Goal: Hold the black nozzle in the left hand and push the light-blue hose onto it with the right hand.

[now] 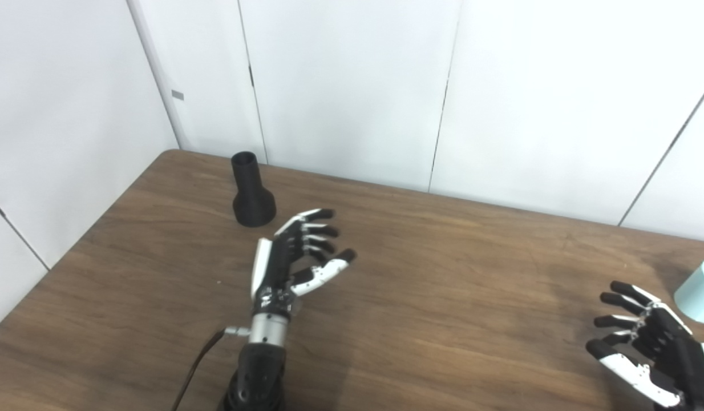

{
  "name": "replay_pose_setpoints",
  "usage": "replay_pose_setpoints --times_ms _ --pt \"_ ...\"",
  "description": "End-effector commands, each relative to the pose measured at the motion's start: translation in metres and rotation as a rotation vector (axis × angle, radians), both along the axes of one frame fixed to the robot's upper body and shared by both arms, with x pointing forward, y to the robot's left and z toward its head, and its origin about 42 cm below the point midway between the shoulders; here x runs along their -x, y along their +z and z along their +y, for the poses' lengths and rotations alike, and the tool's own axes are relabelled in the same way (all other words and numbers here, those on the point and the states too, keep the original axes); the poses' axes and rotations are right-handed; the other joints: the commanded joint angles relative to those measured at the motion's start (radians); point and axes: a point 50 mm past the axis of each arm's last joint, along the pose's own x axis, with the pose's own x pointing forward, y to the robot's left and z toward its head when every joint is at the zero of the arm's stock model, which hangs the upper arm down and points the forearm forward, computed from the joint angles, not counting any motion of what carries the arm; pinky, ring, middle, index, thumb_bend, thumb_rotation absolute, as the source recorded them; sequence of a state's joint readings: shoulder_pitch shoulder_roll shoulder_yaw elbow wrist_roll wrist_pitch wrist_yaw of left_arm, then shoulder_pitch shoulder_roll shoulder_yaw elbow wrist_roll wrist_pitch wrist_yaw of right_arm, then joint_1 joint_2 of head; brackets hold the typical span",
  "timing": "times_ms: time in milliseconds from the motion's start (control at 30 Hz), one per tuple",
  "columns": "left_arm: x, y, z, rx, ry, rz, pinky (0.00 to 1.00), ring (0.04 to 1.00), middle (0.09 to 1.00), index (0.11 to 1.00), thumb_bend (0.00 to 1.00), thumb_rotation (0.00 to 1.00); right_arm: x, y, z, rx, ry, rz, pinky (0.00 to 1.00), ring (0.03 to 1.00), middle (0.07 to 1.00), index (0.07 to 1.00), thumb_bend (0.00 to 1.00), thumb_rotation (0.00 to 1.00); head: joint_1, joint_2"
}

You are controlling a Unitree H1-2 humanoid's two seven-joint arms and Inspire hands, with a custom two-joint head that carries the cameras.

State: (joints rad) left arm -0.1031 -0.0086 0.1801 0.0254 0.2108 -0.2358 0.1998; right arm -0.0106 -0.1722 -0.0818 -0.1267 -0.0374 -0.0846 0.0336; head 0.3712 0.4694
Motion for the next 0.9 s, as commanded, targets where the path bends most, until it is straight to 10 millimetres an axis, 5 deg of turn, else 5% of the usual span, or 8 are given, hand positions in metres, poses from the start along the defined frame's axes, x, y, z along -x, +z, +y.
replay_pose_setpoints --times_ms 0,33,133,333,667,767,867 --pt "0.001 0.017 0.014 -0.05 0.104 -0.066 0.38 0.471 0.549 0.631 0.63 0.04 -0.008 0.016 0.001 0.006 -0.002 -0.071 0.4 0.571 0.698 0.721 1.0 0.4 0.003 -0.003" --pt "0.002 0.021 0.018 -0.058 0.145 -0.073 0.39 0.475 0.549 0.55 0.56 0.05 -0.009 0.016 0.001 0.007 0.0 -0.071 0.4 0.572 0.7 0.722 0.99 0.4 0.004 -0.004" --pt "0.003 0.031 0.034 -0.053 0.251 -0.088 0.4 0.481 0.539 0.498 0.51 0.06 -0.011 0.016 0.002 0.011 0.003 -0.072 0.39 0.571 0.702 0.723 0.99 0.4 0.008 -0.009" --pt "-0.003 0.046 0.065 -0.098 0.394 -0.133 0.5 0.56 0.594 0.493 0.51 0.06 -0.013 0.015 0.003 -0.004 0.015 -0.074 0.39 0.561 0.695 0.711 0.99 0.39 0.014 -0.013" --pt "-0.015 0.059 0.089 -0.178 0.46 -0.143 0.68 0.732 0.745 0.496 0.51 0.07 -0.013 0.014 0.005 -0.003 0.014 -0.067 0.39 0.562 0.704 0.716 0.96 0.36 0.014 -0.006" --pt "-0.02 0.066 0.094 -0.249 0.43 -0.094 0.81 0.817 0.833 0.778 0.7 0.13 -0.012 0.014 0.005 -0.001 0.013 -0.066 0.39 0.566 0.711 0.723 0.94 0.36 0.012 -0.005" --pt "-0.026 0.074 0.099 -0.297 0.39 -0.03 0.88 0.898 0.915 0.883 0.75 0.18 -0.012 0.014 0.004 -0.002 0.015 -0.069 0.39 0.565 0.712 0.724 0.94 0.36 0.009 -0.004"
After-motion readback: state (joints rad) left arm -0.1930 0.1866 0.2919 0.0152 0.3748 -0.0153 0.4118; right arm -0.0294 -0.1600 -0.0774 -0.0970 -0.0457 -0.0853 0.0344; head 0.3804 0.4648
